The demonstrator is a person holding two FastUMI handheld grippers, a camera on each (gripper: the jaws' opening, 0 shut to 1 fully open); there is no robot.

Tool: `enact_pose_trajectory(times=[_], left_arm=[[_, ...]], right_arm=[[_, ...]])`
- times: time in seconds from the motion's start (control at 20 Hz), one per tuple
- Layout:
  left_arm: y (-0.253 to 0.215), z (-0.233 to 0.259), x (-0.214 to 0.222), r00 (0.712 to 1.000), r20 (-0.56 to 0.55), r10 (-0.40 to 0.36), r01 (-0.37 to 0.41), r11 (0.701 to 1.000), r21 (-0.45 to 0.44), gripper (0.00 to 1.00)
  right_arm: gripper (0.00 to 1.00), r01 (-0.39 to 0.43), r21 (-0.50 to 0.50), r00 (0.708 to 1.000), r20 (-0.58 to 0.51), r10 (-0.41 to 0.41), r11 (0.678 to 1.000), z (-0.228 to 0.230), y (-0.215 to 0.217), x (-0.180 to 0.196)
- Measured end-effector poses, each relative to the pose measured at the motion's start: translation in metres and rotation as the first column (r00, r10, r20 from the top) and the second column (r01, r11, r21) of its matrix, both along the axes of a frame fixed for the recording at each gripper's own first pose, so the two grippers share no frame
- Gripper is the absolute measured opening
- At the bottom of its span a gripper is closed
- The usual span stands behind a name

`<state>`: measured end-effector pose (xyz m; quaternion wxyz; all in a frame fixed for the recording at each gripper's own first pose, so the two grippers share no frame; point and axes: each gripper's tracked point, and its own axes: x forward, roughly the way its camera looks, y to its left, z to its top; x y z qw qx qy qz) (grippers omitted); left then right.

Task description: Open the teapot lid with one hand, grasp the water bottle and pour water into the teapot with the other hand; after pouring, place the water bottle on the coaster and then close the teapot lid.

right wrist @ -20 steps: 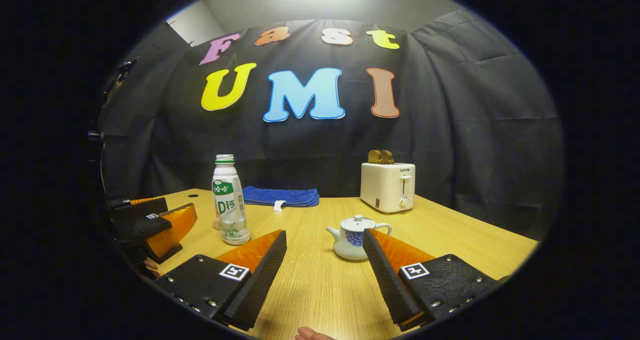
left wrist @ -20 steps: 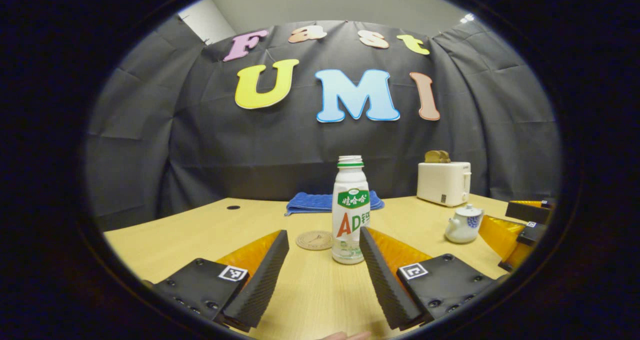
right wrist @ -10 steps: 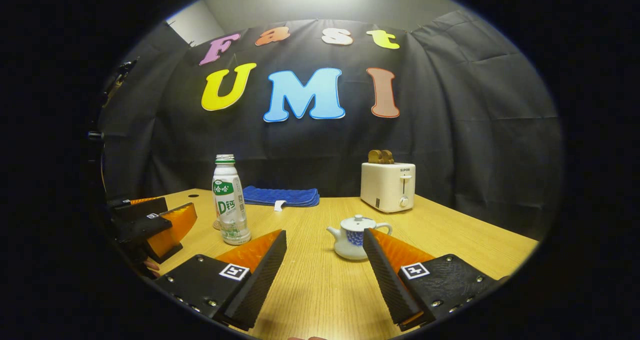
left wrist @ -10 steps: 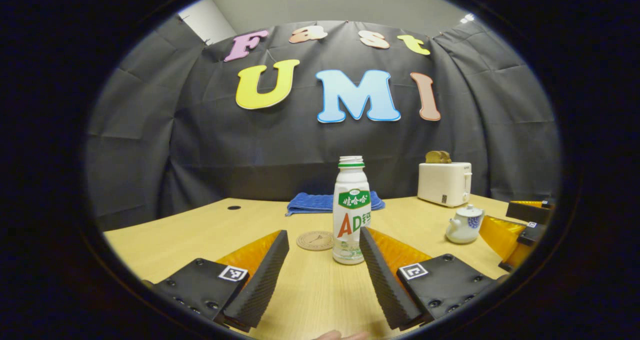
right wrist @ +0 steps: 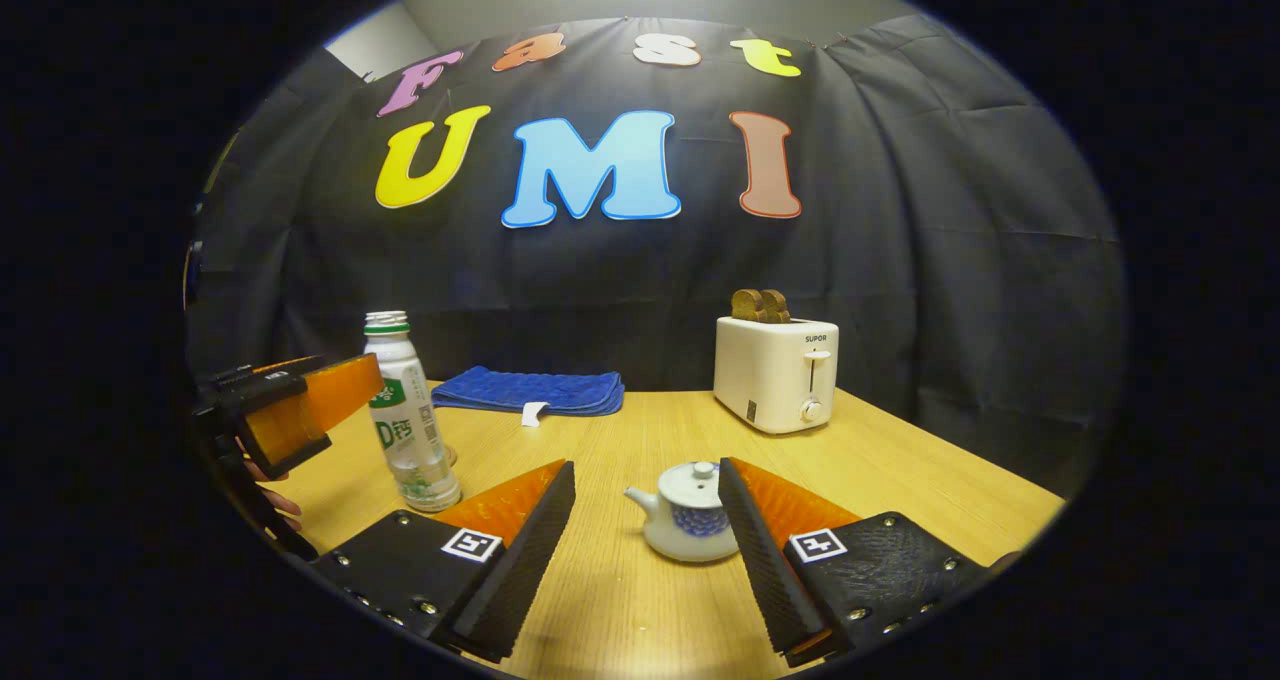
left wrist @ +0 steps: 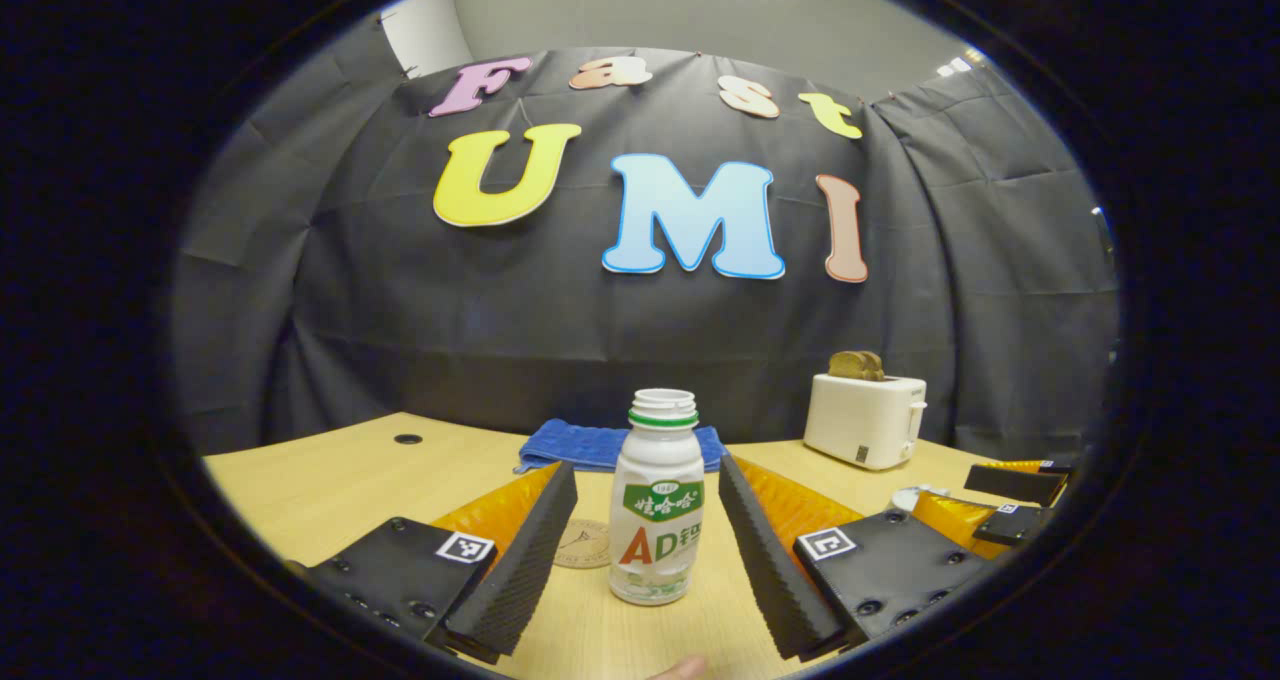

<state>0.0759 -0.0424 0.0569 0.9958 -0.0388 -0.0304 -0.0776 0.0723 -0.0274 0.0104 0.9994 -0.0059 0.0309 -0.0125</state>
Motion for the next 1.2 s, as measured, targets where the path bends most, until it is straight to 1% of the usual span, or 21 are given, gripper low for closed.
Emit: enact_pose_trajectory(times=[0.05, 0.15, 0.25, 0.3, 0.35, 0.4, 0.45, 0.5, 0.55, 0.6, 0.65, 0.7, 0.75, 0.8, 0.9, 1.05, 1.1, 1.2], left_arm=[[0.001, 0.001, 0.004, 1.000, 0.011, 0.011, -0.011, 1.000, 0.021, 0.99], [0.003, -0.005, 0.007, 1.000, 0.009, 0.024, -0.024, 0.998, 0.056, 0.95], [0.002, -0.013, 0.009, 1.000, -0.011, 0.011, -0.011, 0.999, 0.035, 0.92], [0.003, -0.015, 0.010, 1.000, -0.020, 0.013, -0.012, 1.000, 0.029, 0.91], [0.005, -0.018, 0.012, 0.999, -0.028, 0.016, -0.015, 0.999, 0.033, 0.95], [0.006, -0.020, 0.013, 0.999, -0.036, 0.015, -0.014, 0.999, 0.043, 0.95], [0.006, -0.022, 0.013, 0.999, -0.039, 0.017, -0.015, 0.999, 0.051, 0.99], [0.006, -0.022, 0.013, 0.999, -0.040, 0.017, -0.015, 0.998, 0.056, 0.99], [0.006, -0.023, 0.013, 0.999, -0.040, 0.018, -0.016, 0.998, 0.059, 0.99], [0.006, -0.023, 0.013, 0.999, -0.039, 0.020, -0.018, 0.998, 0.056, 0.95], [0.005, -0.024, 0.013, 0.999, -0.042, 0.018, -0.016, 0.998, 0.053, 0.99], [0.005, -0.024, 0.013, 0.999, -0.042, 0.019, -0.017, 0.999, 0.049, 0.99], [0.005, -0.024, 0.013, 0.999, -0.042, 0.019, -0.016, 0.999, 0.050, 0.99], [0.006, -0.023, 0.013, 0.999, -0.040, 0.020, -0.018, 0.999, 0.051, 0.99], [0.005, -0.024, 0.011, 0.999, -0.041, 0.019, -0.017, 0.999, 0.052, 0.99], [0.002, -0.029, 0.009, 0.999, -0.043, 0.014, -0.012, 0.999, 0.048, 0.99], [0.002, -0.032, 0.008, 0.999, -0.046, 0.013, -0.011, 0.999, 0.040, 0.99], [0.000, -0.041, 0.011, 0.998, -0.069, 0.004, -0.003, 1.000, 0.020, 0.99]], right_arm=[[0.89, 0.003, 0.000, 1.000, -0.003, -0.003, 1.000, 0.000, -0.003, 0.007], [0.89, 0.004, 0.009, 1.000, -0.028, -0.004, 1.000, -0.004, -0.006, 0.023], [0.89, 0.026, 0.024, 0.998, -0.062, -0.025, 0.999, -0.009, -0.014, 0.036], [0.87, 0.047, 0.022, 0.996, -0.073, -0.046, 0.999, -0.011, -0.019, 0.043], [0.71, 0.069, 0.023, 0.994, -0.089, -0.067, 0.997, -0.015, -0.025, 0.048], [0.71, 0.072, 0.033, 0.991, -0.112, -0.068, 0.997, -0.020, -0.027, 0.051], [0.55, 0.073, 0.037, 0.989, -0.130, -0.068, 0.997, -0.022, -0.029, 0.050], [0.45, 0.077, 0.043, 0.991, -0.117, -0.071, 0.996, -0.020, -0.030, 0.050], [0.42, 0.075, 0.031, 0.990, -0.125, -0.071, 0.997, -0.022, -0.031, 0.048], [0.42, 0.074, 0.014, 0.990, -0.120, -0.072, 0.997, -0.023, -0.029, 0.049], [0.42, 0.072, -0.006, 0.990, -0.124, -0.073, 0.997, -0.023, -0.028, 0.050], [0.42, 0.080, -0.029, 0.989, -0.119, -0.083, 0.996, -0.022, -0.031, 0.052], [0.25, 0.090, -0.029, 0.989, -0.116, -0.093, 0.996, -0.017, -0.030, 0.041], [0.07, 0.080, -0.036, 0.990, -0.114, -0.084, 0.996, -0.019, -0.030, 0.047], [0.07, 0.059, -0.035, 0.992, -0.106, -0.063, 0.998, -0.019, -0.031, 0.047], [0.07, 0.046, 0.007, 0.995, -0.084, -0.045, 0.999, -0.012, -0.030, 0.046], [0.07, 0.040, 0.006, 0.998, -0.044, -0.040, 0.999, -0.003, -0.029, 0.041], [0.07, 0.044, -0.026, 0.998, 0.043, -0.043, 0.999, 0.021, -0.027, 0.033]])
